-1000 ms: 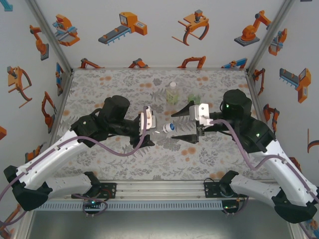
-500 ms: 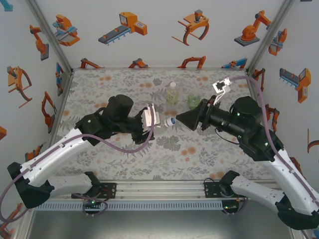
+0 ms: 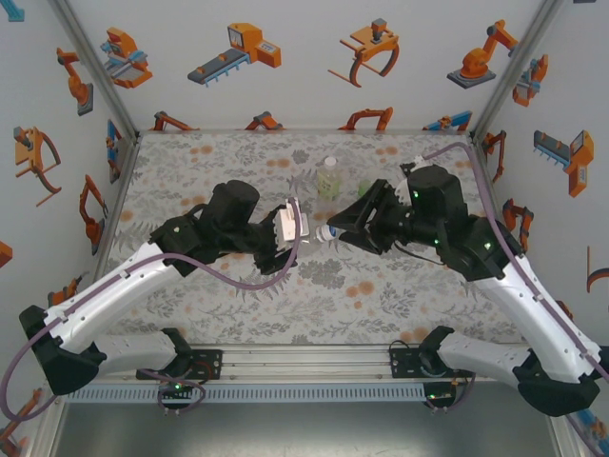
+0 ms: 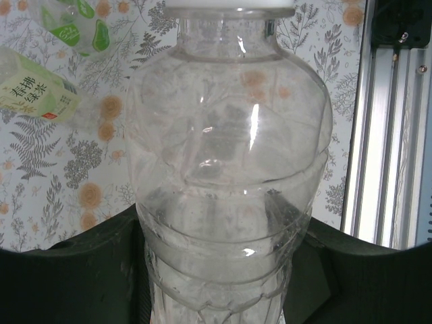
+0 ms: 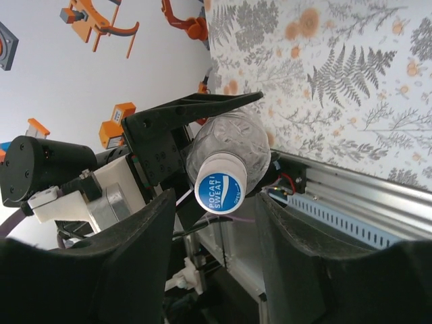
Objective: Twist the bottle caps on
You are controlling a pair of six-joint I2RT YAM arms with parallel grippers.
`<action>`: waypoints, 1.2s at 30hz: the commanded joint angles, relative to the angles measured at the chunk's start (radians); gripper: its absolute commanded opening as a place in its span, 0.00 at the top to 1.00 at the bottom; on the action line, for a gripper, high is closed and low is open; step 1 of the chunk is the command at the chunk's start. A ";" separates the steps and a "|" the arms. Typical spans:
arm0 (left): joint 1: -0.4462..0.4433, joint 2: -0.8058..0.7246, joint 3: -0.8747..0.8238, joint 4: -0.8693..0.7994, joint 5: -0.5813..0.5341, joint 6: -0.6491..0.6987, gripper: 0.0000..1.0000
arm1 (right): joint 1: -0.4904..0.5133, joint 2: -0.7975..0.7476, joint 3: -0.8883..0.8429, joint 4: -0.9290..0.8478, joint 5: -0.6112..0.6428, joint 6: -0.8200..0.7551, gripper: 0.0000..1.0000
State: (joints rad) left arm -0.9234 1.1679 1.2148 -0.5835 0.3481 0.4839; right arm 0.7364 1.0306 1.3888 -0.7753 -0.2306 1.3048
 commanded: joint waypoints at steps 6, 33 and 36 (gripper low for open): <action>-0.005 0.001 -0.012 0.004 0.029 0.020 1.00 | 0.004 0.021 -0.022 0.009 -0.086 0.067 0.53; -0.005 -0.017 0.002 -0.003 0.056 0.019 1.00 | 0.003 0.052 0.011 -0.027 -0.119 -0.195 0.74; -0.005 -0.021 0.002 -0.004 0.058 0.018 1.00 | 0.003 0.062 0.022 -0.031 -0.128 -0.241 0.74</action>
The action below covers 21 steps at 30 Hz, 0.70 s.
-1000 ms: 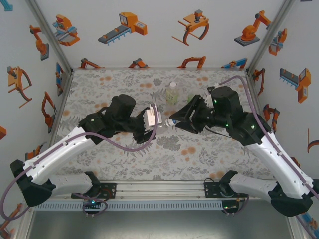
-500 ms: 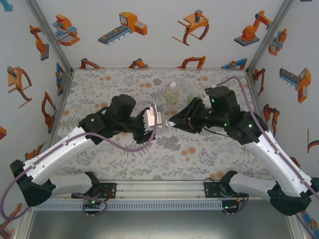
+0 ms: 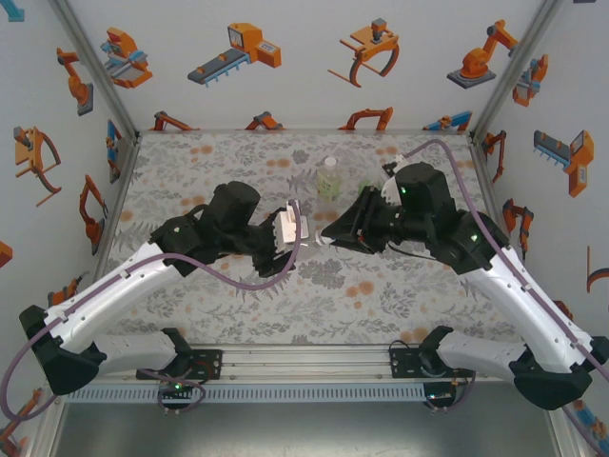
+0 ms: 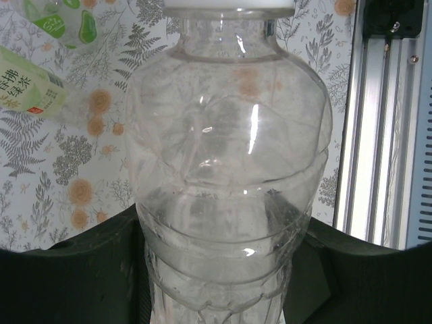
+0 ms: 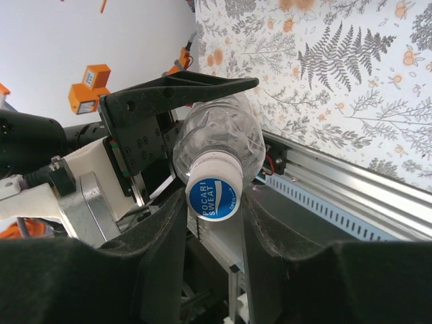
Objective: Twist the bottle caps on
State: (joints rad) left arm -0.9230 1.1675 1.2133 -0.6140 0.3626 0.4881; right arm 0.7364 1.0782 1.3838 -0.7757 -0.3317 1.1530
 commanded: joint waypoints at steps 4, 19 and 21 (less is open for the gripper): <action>-0.005 -0.024 0.002 0.026 0.051 0.015 1.00 | 0.003 0.016 0.027 -0.024 -0.036 -0.156 0.75; -0.005 -0.045 -0.007 0.065 0.063 0.000 1.00 | 0.003 0.005 -0.010 0.061 -0.063 -0.162 0.75; -0.005 -0.048 -0.010 0.079 0.068 -0.008 1.00 | 0.003 0.001 -0.025 0.095 -0.077 -0.148 0.75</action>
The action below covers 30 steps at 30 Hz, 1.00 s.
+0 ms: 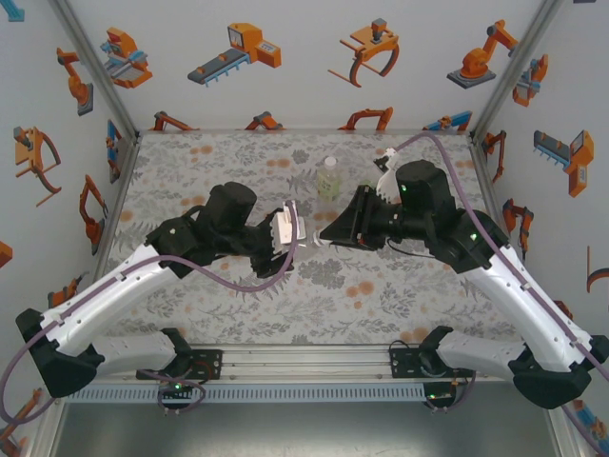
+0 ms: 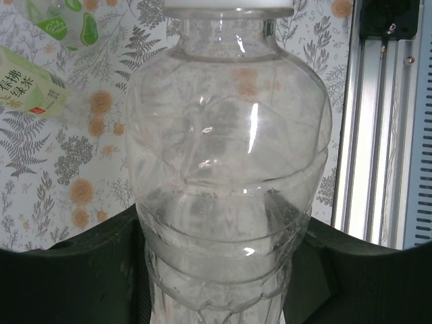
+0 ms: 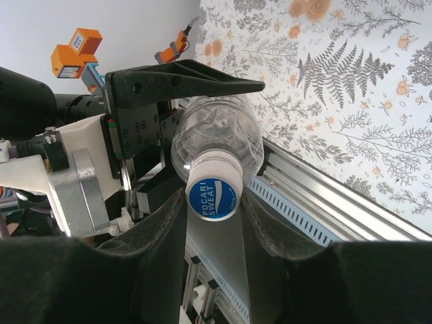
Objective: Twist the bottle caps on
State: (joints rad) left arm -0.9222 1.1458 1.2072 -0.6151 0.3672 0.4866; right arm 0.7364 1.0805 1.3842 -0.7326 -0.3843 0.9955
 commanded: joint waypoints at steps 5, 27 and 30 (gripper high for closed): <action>-0.006 -0.029 -0.006 0.112 0.099 -0.022 1.00 | 0.003 -0.041 -0.086 0.168 -0.038 -0.007 0.75; -0.007 -0.010 0.065 0.027 0.278 -0.009 1.00 | 0.003 -0.053 0.015 -0.016 -0.478 -1.375 0.84; -0.006 -0.008 0.072 0.015 0.286 -0.010 1.00 | 0.004 -0.050 0.019 -0.050 -0.538 -1.547 0.91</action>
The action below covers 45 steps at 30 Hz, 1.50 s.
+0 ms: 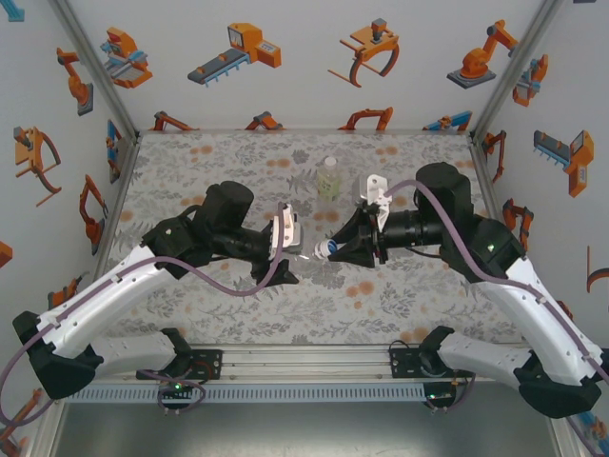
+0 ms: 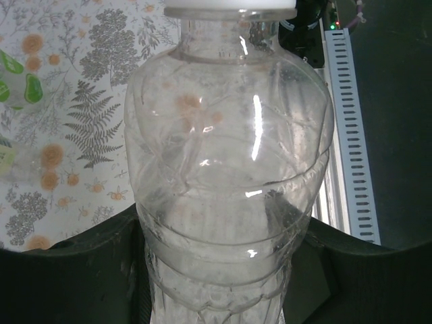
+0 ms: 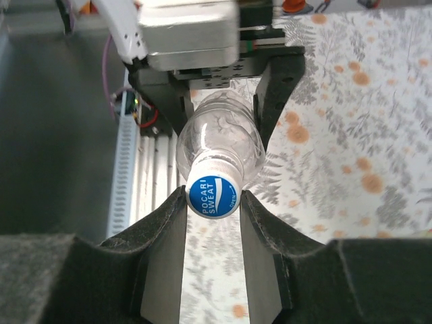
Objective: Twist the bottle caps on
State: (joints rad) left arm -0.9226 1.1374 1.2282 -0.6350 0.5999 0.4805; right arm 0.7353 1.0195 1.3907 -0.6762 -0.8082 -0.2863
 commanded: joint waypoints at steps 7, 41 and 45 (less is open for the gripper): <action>-0.005 0.000 0.055 0.022 0.054 -0.013 1.00 | 0.006 0.006 -0.002 -0.068 -0.097 -0.332 0.97; -0.005 0.027 0.028 0.060 -0.123 0.035 1.00 | 0.024 0.022 -0.172 0.035 0.334 1.664 0.89; -0.005 0.023 0.021 0.057 -0.087 0.069 1.00 | 0.024 0.032 -0.160 0.018 0.319 1.724 0.85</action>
State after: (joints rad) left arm -0.9199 1.1667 1.2407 -0.7231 0.4160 0.5056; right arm 0.7372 1.0176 1.2343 -0.6331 -0.4515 1.2968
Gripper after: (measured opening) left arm 0.562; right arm 0.350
